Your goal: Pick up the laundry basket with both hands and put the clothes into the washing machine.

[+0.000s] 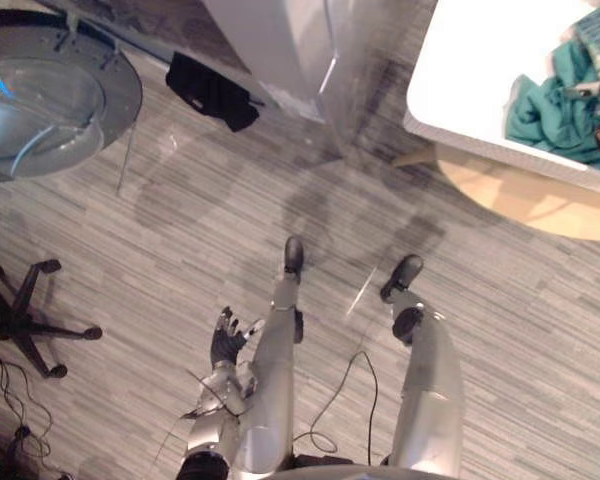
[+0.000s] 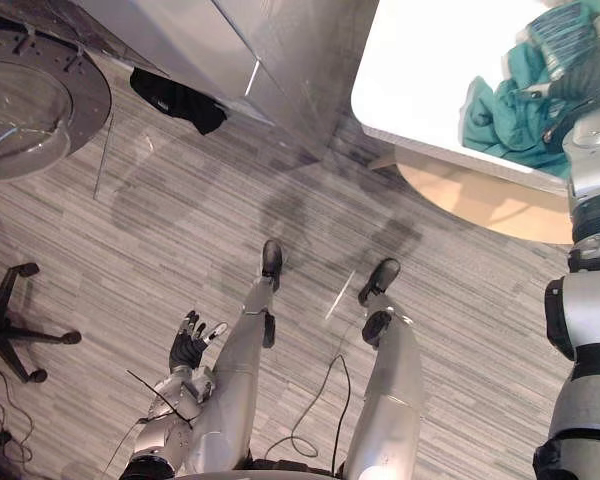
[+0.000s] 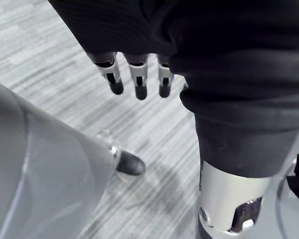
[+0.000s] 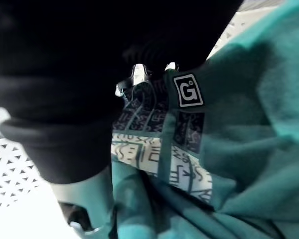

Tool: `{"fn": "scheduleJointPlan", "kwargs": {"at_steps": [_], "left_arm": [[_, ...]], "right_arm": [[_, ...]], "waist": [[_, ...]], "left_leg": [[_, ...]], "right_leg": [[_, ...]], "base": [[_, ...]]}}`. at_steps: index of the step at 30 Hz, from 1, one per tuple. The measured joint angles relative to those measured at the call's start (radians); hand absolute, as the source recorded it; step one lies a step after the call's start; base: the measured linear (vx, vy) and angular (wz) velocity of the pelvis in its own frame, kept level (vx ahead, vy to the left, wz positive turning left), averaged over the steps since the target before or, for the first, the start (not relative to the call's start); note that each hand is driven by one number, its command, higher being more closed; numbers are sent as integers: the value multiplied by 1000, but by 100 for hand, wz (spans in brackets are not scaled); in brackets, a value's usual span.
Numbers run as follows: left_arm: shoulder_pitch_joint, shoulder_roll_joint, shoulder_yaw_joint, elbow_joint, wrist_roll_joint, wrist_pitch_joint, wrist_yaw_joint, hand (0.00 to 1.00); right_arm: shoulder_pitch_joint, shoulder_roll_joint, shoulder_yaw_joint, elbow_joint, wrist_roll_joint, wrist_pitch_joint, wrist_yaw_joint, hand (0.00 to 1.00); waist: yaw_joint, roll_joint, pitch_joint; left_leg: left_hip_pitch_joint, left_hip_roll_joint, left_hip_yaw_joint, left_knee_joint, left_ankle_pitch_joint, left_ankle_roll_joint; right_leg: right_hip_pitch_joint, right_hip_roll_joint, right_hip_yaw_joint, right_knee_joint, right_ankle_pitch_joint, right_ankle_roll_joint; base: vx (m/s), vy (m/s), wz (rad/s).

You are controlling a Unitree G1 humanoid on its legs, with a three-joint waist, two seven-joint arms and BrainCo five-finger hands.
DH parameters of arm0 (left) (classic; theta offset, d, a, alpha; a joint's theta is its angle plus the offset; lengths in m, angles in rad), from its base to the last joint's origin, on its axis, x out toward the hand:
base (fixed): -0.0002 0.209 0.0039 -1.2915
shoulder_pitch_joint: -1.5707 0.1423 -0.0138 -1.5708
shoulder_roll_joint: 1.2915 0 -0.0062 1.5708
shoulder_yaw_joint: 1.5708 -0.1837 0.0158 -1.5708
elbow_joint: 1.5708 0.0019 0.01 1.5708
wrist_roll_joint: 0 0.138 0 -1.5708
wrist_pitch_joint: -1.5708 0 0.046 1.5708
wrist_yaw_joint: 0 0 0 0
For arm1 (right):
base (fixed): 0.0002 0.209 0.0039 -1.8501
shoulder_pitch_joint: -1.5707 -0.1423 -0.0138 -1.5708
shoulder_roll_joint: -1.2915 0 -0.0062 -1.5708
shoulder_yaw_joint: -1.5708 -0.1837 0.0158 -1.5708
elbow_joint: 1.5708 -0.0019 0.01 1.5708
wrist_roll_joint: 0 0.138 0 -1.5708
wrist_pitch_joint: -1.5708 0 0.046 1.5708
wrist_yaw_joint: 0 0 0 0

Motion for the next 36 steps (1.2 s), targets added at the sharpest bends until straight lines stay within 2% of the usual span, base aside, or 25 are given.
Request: {"fn": "scheduleJointPlan", "kwargs": {"at_steps": [4, 6, 7, 11, 16, 22, 25, 31, 36], "left_arm": [[-2, -5, 3, -52, -10, -2, 4, 0], [-2, -5, 11, -69, -21, -2, 4, 0], [-2, -4, 14, -79, -23, -3, 4, 0], [-2, 0, 17, -89, -37, -18, 5, 0], [-2, 6, 17, -78, -62, -16, 10, 0], [-2, 6, 18, -77, -67, -16, 25, 0], [-2, 5, 17, -69, -67, -16, 26, 0], [-2, 6, 18, -10, -65, -14, 26, 0], [1, 21, 20, 54, -56, -9, 22, 0]], "right_arm": [[-15, -60, -36, 0, 50, -15, -32, 0], [-32, -70, -34, -1, 40, -15, -32, 0], [-38, -70, -33, -1, 38, -15, -31, 100], [-42, -85, -37, -10, 38, -15, -38, 100], [-41, -74, -36, -10, 61, -32, -38, 100], [-40, -40, -11, -2, 86, -26, -30, 100], [-34, -8, 12, 3, 97, -8, -24, 100], [-29, 32, 15, -12, 175, -15, -27, 100], [-26, 43, 2, -40, 262, -20, -32, 100]], "waist": [[15, 2, 9], [18, 3, 10], [24, 3, 10], [39, 3, 10], [45, 3, 10], [43, 3, 10], [43, 2, 10], [40, -1, 8], [28, -29, -7]], "left_leg": [[-99, -4, -4, 63, -11, 0], [-140, 0, -9, 110, -26, -2], [-166, 9, -10, 154, -46, 0], [-228, 20, -10, 239, -87, 12], [-240, 20, -14, 251, -87, 12], [-227, 23, -25, 260, -84, 8], [-193, 31, -30, 264, -84, 8], [-45, 44, -29, 220, -86, 10], [97, 44, -26, 155, -79, 1]], "right_leg": [[-87, -7, 14, 35, -14, -4], [-109, -5, 14, 44, -14, -5], [-117, 6, 18, 45, -14, -5], [-147, 14, 21, 56, -13, -4], [-156, 14, 21, 66, -12, -4], [-133, 15, 11, 75, -8, -12], [-85, 24, -1, 61, -6, -14], [73, 38, -25, 15, -10, -9], [202, 41, -39, -14, -13, -6]], "base": [[-54, -37, 9], [-46, -22, -4], [-31, -8, -20], [-11, 0, -14], [0, 0, 0], [0, 0, 0], [9, -13, -5], [10, -5, -2], [65, -14, 1]]}}
